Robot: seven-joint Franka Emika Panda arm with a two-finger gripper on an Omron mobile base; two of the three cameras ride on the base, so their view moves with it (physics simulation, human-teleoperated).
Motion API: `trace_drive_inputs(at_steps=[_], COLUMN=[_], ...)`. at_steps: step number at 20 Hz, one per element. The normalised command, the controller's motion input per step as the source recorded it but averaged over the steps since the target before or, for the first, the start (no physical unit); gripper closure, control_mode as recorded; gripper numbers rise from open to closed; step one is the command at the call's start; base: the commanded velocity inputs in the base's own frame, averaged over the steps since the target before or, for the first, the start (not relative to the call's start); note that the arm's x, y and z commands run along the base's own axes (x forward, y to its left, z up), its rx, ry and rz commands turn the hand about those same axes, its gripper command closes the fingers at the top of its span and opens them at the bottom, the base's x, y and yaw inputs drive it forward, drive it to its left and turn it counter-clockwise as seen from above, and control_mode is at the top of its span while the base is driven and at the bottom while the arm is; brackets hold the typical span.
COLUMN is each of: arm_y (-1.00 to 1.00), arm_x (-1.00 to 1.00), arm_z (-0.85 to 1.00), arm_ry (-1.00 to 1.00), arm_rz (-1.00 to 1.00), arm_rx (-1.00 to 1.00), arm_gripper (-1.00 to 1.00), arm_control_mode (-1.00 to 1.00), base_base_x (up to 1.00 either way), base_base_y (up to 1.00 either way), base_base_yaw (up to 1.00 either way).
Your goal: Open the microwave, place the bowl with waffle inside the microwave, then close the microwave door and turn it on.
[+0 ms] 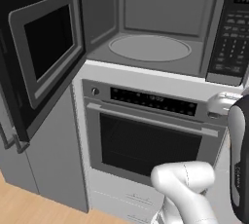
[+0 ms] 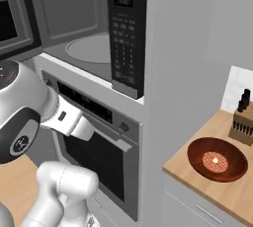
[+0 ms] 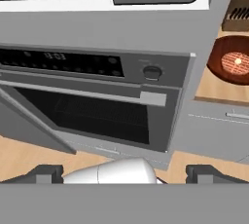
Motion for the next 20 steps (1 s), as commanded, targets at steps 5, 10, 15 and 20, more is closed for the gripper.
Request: trace_drive_inputs(at_steps=[5,10,15,20], arm_y=[0.00,-0.04,-0.66,-0.90], arm_x=[0.00,-0.30,-0.30,-0.12], arm_z=[0.00,0.00,0.00,0.00], arm_ry=[0.00,0.01,0.02,0.01], arm_rz=[0.00,0.00,-0.11,-0.21], arm_rx=[0.00,-0.02,-0.01,0.06], arm_gripper=[-1.00,-1.00,-1.00,-1.00], arm_control_mode=[1.00,-1.00,-1.00,-1.00], base_base_x=[-0.02,0.00,0.00,0.00], base_base_y=[0.00,0.00,0.00,0.00], base_base_yaw=[0.22,0.00,0.00,0.00])
